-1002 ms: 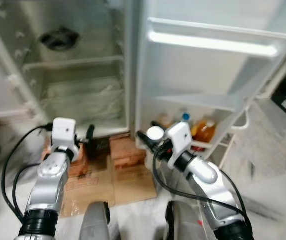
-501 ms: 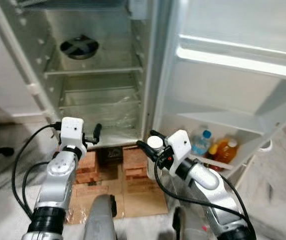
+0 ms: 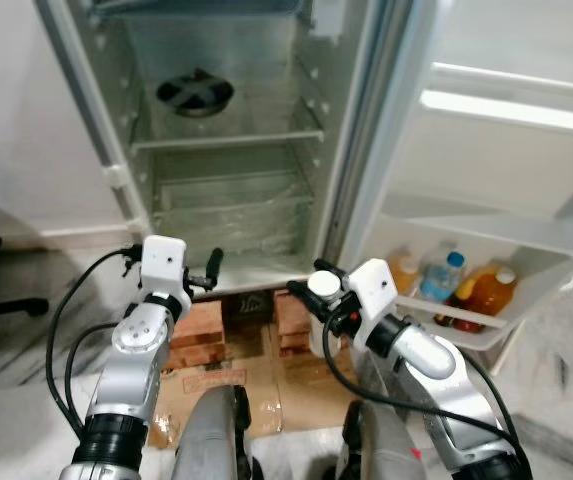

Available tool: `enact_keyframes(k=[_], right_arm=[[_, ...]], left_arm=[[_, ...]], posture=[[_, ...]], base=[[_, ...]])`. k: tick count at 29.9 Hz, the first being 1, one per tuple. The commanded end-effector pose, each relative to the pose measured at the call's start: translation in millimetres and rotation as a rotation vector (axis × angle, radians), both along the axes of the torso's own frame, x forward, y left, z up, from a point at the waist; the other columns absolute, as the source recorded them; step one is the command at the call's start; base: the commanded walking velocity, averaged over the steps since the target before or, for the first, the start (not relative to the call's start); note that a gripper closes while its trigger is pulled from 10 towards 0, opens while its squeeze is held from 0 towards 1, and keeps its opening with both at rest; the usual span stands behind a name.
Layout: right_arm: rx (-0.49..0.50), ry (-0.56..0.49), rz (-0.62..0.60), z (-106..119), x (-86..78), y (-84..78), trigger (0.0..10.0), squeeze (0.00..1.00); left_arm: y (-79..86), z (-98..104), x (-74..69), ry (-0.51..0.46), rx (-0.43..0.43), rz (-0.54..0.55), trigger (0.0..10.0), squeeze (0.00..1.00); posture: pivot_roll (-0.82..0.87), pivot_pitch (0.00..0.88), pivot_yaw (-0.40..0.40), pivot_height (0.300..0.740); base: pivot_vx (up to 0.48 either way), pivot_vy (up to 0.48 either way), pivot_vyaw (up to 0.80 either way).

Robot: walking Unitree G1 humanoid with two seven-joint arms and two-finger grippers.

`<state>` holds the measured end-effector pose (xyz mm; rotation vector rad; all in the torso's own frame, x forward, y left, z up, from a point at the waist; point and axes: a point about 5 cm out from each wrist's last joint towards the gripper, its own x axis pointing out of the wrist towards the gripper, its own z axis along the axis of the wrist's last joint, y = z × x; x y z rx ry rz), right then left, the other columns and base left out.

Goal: Restocking fridge

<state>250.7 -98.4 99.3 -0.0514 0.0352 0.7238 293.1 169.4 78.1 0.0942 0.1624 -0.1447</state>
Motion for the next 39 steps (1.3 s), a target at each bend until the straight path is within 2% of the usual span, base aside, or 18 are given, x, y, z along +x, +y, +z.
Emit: enact_keyframes(k=[1, 6, 17, 21, 29, 39], right_arm=[[0.003, -0.053, -0.029, 9, 3.5, -3.7, 10.0, 0.00], [0.003, -0.058, -0.094, 9, 7.4, -10.2, 10.0, 0.00], [-0.006, -0.088, -0.129, 12, 9.7, -11.1, 10.0, 0.00], [-0.008, -0.094, -0.138, 12, 9.5, -11.8, 10.0, 0.00], [-0.007, -0.141, -0.207, 19, 13.7, -17.4, 10.0, 0.00], [-0.009, -0.182, -0.239, 27, 19.1, -21.3, 10.0, 0.00]], left_arm=[[-2.7, 4, 1.0, -0.022, -0.002, -0.006, 10.0, 0.00], [-3.3, 5, 1.0, -0.031, -0.006, -0.014, 10.0, 0.00], [-2.4, 5, 1.1, -0.034, -0.001, -0.019, 10.0, 0.00], [-1.1, 6, 1.9, -0.042, 0.000, 0.013, 10.0, 0.00], [1.8, 7, 1.1, -0.049, -0.021, 0.011, 10.0, 0.00], [1.3, 8, 0.8, -0.055, -0.021, 0.009, 10.0, 0.00]], posture=[[0.06, 0.000, -0.015, 0.612], [0.06, 0.000, -0.014, 0.612], [0.06, 0.000, -0.008, 0.612], [0.06, 0.000, -0.007, 0.612], [0.06, 0.000, -0.013, 0.612], [0.06, 0.000, -0.018, 0.612]], base=[[0.000, 0.000, 0.00], [0.000, 0.000, 0.00], [0.000, -0.399, 0.00], [0.000, 0.000, 0.00], [0.000, 0.000, 0.00], [0.364, 0.000, 0.00]])
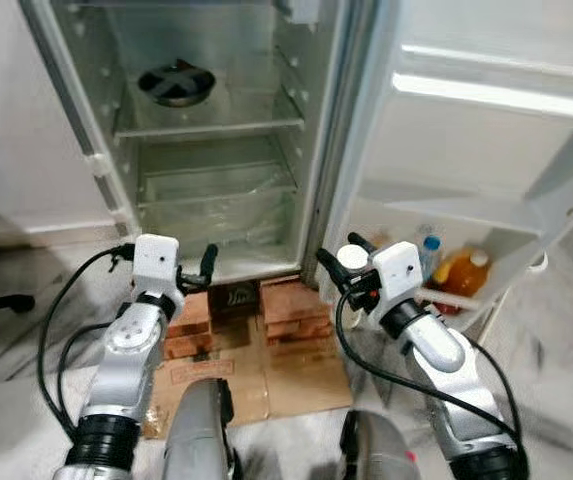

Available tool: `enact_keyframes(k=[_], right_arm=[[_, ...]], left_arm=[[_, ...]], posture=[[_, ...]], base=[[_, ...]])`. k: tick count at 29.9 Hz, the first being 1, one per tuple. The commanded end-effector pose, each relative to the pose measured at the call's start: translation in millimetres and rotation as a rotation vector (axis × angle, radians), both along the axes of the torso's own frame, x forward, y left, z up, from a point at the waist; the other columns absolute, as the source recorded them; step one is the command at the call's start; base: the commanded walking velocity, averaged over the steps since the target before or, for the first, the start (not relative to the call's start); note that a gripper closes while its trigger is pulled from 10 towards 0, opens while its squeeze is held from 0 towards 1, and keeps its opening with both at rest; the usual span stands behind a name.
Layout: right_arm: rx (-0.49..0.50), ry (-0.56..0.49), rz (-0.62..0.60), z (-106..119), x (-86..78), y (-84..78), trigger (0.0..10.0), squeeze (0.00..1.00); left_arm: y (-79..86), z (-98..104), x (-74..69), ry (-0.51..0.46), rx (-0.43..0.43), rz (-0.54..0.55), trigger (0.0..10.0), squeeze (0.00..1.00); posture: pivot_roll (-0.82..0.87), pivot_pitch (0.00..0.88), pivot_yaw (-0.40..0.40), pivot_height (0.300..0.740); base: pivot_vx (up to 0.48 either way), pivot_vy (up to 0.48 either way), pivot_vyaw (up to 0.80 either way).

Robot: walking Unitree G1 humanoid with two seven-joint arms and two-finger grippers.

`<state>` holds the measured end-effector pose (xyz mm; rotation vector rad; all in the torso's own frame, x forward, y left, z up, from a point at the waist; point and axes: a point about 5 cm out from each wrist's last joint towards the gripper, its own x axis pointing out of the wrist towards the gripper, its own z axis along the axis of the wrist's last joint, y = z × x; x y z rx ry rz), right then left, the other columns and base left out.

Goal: Restocking fridge

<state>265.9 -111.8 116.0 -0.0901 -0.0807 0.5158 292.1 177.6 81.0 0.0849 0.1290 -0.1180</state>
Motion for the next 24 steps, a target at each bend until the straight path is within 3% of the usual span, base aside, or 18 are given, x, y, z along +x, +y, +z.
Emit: enact_keyframes(k=[1, 19, 24], right_arm=[[-0.017, -0.063, -0.047, 11.4, 5.1, -8.9, 10.0, 0.00], [-0.027, -0.105, -0.057, 19.8, 9.8, -8.6, 10.0, 0.00], [-0.019, -0.107, -0.046, 19.8, 8.6, -6.8, 10.0, 0.00]], left_arm=[[-7.1, 4.6, 1.9, -0.022, -0.012, -0.017, 10.0, 0.00], [-8.9, 4.2, 1.1, -0.025, -0.026, -0.017, 10.0, 0.00], [-9.1, 4.6, 1.0, -0.024, -0.034, -0.006, 10.0, 0.00]], posture=[[0.06, 0.000, -0.018, 0.612], [0.06, 0.000, -0.023, 0.612], [0.06, 0.000, -0.025, 0.577]], base=[[0.382, 0.000, 0.00], [0.400, 0.000, 0.00], [0.000, 0.000, 0.00]])
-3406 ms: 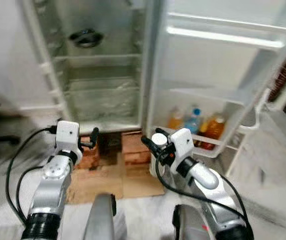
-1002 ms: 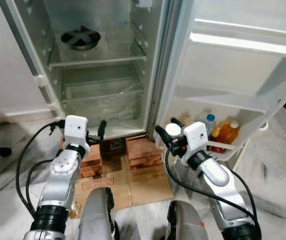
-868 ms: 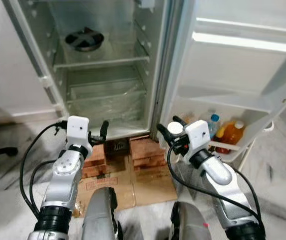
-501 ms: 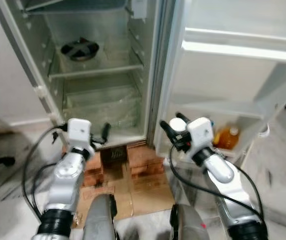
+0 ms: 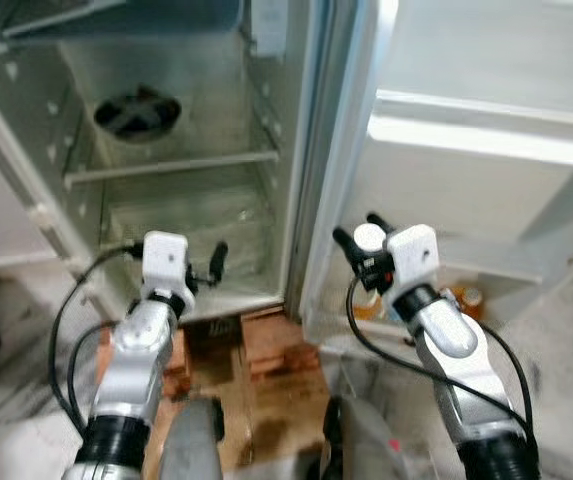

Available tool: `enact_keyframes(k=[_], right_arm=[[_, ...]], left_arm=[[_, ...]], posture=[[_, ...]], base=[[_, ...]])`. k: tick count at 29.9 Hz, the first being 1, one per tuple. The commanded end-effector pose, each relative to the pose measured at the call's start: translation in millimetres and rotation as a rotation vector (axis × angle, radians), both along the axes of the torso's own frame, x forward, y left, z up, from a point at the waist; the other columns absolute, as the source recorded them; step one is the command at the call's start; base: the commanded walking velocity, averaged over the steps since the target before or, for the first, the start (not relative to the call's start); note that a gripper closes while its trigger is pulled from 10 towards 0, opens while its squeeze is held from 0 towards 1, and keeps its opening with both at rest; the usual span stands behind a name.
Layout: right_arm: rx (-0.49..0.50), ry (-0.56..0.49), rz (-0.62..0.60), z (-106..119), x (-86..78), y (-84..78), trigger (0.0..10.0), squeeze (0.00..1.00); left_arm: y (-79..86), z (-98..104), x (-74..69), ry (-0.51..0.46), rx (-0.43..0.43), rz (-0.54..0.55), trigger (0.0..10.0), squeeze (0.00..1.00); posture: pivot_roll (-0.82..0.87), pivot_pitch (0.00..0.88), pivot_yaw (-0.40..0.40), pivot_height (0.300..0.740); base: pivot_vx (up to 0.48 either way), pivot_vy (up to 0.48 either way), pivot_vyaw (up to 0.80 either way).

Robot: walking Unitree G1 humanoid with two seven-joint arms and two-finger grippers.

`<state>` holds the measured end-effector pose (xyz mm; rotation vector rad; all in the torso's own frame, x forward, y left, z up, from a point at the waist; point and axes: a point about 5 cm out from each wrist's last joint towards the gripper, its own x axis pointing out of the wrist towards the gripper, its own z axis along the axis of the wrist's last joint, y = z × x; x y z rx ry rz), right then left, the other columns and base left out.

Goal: Restocking fridge

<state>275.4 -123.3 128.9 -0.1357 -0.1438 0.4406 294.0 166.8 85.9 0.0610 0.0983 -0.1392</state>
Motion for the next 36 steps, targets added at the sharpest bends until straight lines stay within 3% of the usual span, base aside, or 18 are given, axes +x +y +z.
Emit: enact_keyframes(k=[1, 9, 15, 19, 26, 32, 36], right_arm=[[0.002, -0.030, 0.026, 6, -0.9, 4.9, 10.0, 0.00], [-0.001, -0.016, 0.027, 3, -2.5, 4.8, 10.0, 0.00], [0.007, 0.006, 0.036, -1, -5.7, 6.2, 10.0, 0.00], [0.010, 0.019, 0.044, -4, -7.0, 8.8, 10.0, 0.00], [0.008, 0.048, 0.105, -11, -6.8, 29.2, 10.0, 0.00], [-0.028, 0.021, 0.121, -8, 11.0, 48.5, 10.0, 0.00], [-0.077, -0.078, 0.149, 5, 29.0, 61.4, 10.0, 0.00]], left_arm=[[1.8, -1, -1.1, 0.009, -0.006, 0.017, 10.0, 0.00], [1.5, -5, -4.0, 0.043, 0.004, 0.014, 10.0, 0.00], [0.4, -4, -8.5, 0.027, 0.100, -0.032, 10.0, 0.00], [0.7, -4, -11.2, 0.022, 0.118, -0.041, 10.0, 0.00], [5.7, -1, -23.0, 0.025, 0.157, -0.035, 10.0, 0.00], [10.8, 4, -43.7, 0.011, 0.264, -0.121, 10.0, 0.00], [18.7, 6, -64.2, 0.029, 0.304, -0.144, 10.0, 0.00]], posture=[[0.06, 0.000, -0.025, 0.572], [0.06, 0.000, -0.027, 0.567], [0.07, 0.000, -0.028, 0.547], [0.07, 0.000, -0.030, 0.532], [0.08, 0.004, -0.034, 0.487], [0.11, 0.056, -0.042, 0.487], [0.15, 0.110, -0.054, 0.487]], base=[[0.000, 0.000, 0.00], [0.000, 0.000, 0.00], [0.000, 0.000, 0.00], [0.000, 0.000, 0.00], [0.000, 0.000, 0.00], [0.000, 0.000, 0.00], [0.000, 0.000, 0.00]])
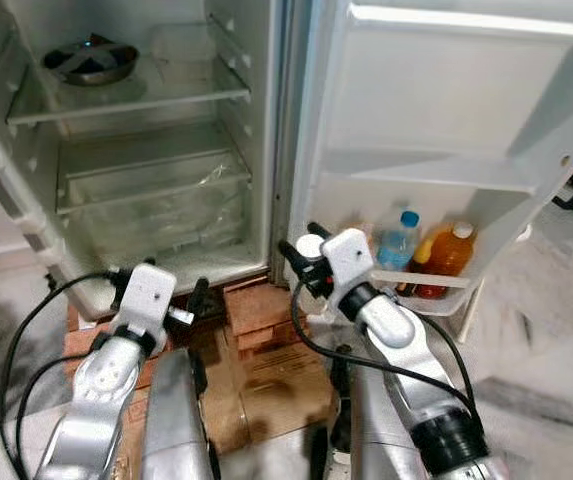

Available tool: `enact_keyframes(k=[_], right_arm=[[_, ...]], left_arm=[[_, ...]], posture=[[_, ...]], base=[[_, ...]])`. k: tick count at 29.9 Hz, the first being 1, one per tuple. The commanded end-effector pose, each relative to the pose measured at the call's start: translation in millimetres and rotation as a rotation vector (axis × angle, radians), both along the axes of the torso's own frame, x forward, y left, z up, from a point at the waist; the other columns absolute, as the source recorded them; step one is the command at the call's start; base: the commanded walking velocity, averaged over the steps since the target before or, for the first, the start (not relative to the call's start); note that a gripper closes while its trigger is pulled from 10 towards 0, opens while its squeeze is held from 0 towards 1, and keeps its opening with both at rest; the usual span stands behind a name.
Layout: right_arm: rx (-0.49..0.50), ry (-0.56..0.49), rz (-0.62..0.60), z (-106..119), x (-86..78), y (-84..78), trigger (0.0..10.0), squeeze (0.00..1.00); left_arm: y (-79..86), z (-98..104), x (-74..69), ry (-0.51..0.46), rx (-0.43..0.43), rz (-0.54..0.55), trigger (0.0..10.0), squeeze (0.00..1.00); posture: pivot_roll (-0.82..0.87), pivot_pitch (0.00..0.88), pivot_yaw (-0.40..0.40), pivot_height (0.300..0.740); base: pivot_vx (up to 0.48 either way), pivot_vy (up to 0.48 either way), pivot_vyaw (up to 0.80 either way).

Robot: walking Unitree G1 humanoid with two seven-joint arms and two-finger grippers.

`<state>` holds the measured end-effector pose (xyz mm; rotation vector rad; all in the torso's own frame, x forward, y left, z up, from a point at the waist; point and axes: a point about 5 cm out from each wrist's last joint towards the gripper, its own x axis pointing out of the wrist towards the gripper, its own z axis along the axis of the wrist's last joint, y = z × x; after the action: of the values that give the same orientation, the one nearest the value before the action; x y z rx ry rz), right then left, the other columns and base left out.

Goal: Restocking fridge

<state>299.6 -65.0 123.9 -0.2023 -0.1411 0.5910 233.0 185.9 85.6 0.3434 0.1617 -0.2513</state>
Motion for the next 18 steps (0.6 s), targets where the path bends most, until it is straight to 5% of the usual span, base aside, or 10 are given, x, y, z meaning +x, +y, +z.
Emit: enact_keyframes(k=[1, 4, 12, 18], right_arm=[[0.010, -0.099, 0.012, 11, 6.4, 3.7, 10.0, 0.00], [-0.102, -0.164, -0.031, 14, 21.1, 2.8, 10.0, 0.00], [-0.101, -0.251, -0.161, 14, 42.4, -18.2, 10.0, 0.00], [-0.088, -0.173, -0.212, -5, 41.5, -42.3, 10.0, 0.00]], left_arm=[[0.4, 7, -7.0, -0.019, 0.035, -0.024, 10.0, 0.00], [8.0, 15, -17.9, -0.024, 0.041, 0.012, 10.0, 0.00], [9.5, 30, -33.2, -0.063, -0.018, 0.062, 10.0, 0.00], [11.9, 32, -42.4, -0.032, -0.017, 0.073, 10.0, 0.00]], posture=[[0.16, 0.113, -0.056, 0.487], [0.17, 0.140, -0.058, 0.487], [0.22, 0.181, -0.077, 0.487], [0.23, 0.198, -0.081, 0.487]], base=[[0.000, 0.000, 0.00], [0.000, 0.000, 0.00], [0.000, 0.000, 0.00], [0.000, 0.000, 0.00]])
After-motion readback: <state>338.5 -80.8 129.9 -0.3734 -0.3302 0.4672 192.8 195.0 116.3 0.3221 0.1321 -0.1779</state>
